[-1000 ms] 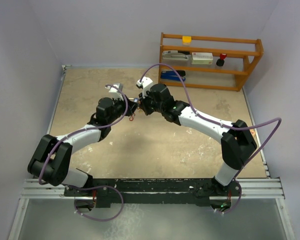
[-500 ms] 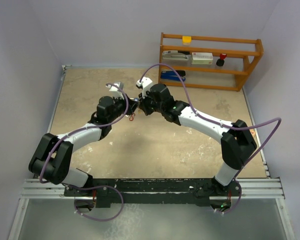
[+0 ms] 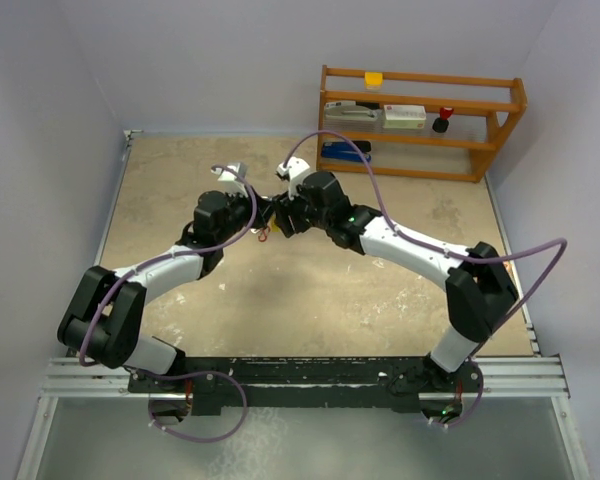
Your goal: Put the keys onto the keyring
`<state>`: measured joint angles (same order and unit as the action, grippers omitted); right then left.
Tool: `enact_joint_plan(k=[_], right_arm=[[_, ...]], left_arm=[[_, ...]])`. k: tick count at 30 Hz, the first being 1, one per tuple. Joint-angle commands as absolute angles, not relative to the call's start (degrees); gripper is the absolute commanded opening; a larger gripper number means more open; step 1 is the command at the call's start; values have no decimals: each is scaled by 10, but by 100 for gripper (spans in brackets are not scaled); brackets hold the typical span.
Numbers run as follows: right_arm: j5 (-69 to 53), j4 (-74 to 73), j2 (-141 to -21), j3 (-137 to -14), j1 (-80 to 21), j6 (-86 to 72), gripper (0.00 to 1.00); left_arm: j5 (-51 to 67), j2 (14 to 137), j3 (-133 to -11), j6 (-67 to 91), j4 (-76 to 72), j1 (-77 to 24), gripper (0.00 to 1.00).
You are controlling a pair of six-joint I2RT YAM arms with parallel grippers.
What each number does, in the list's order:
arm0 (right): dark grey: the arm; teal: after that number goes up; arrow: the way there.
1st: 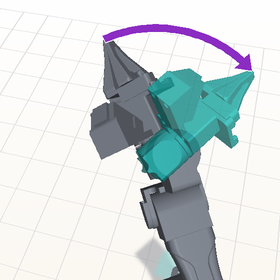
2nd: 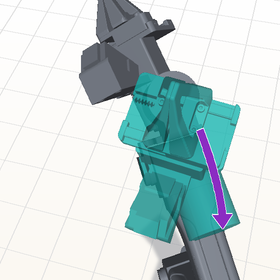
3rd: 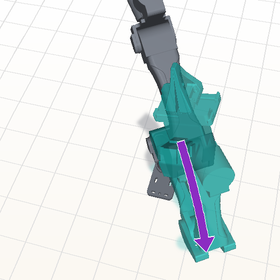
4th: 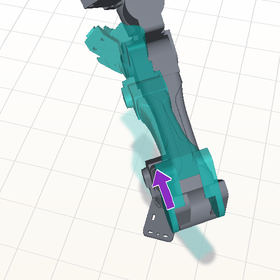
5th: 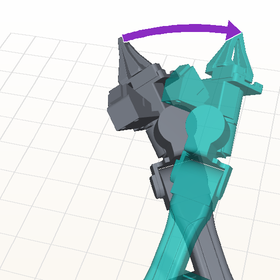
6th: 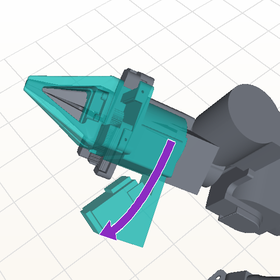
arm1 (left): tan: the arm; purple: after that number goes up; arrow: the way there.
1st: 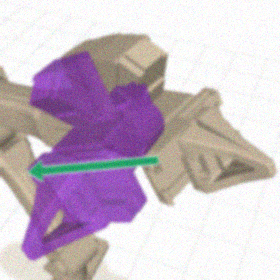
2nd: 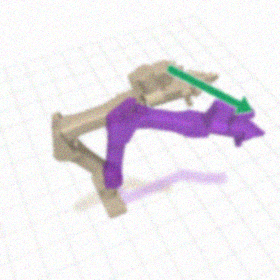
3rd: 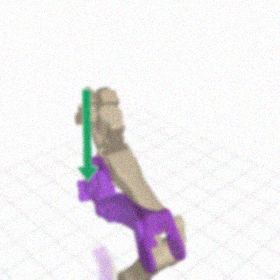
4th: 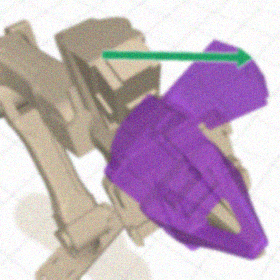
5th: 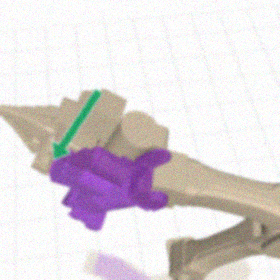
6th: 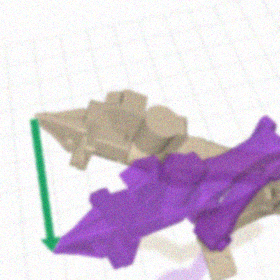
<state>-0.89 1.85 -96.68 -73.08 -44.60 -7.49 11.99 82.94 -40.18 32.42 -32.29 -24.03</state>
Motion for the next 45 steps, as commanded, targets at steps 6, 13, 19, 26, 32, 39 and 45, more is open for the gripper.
enact_joint_plan(k=[6, 13, 19, 26, 32, 39, 45], right_arm=[[241, -52, -876, -713, -412, -170, 70], [238, -44, -839, -673, -359, -180, 72], [240, -41, -816, -653, -343, -173, 72], [239, -35, -803, -632, -335, -166, 72], [233, -32, -802, -624, -330, -167, 72], [223, -31, -802, -626, -327, -167, 72], [217, -29, -806, -627, -327, -169, 72]], left_arm=[[124, 813, -414, 330, -354, -239, 0], [135, 839, -400, 351, -390, -243, 0], [133, 886, -407, 367, -416, -252, 0], [145, 946, -408, 410, -477, -256, 0], [158, 992, -414, 439, -522, -258, 0], [152, 1007, -418, 437, -505, -261, 13], [129, 976, -429, 416, -449, -261, 33]])
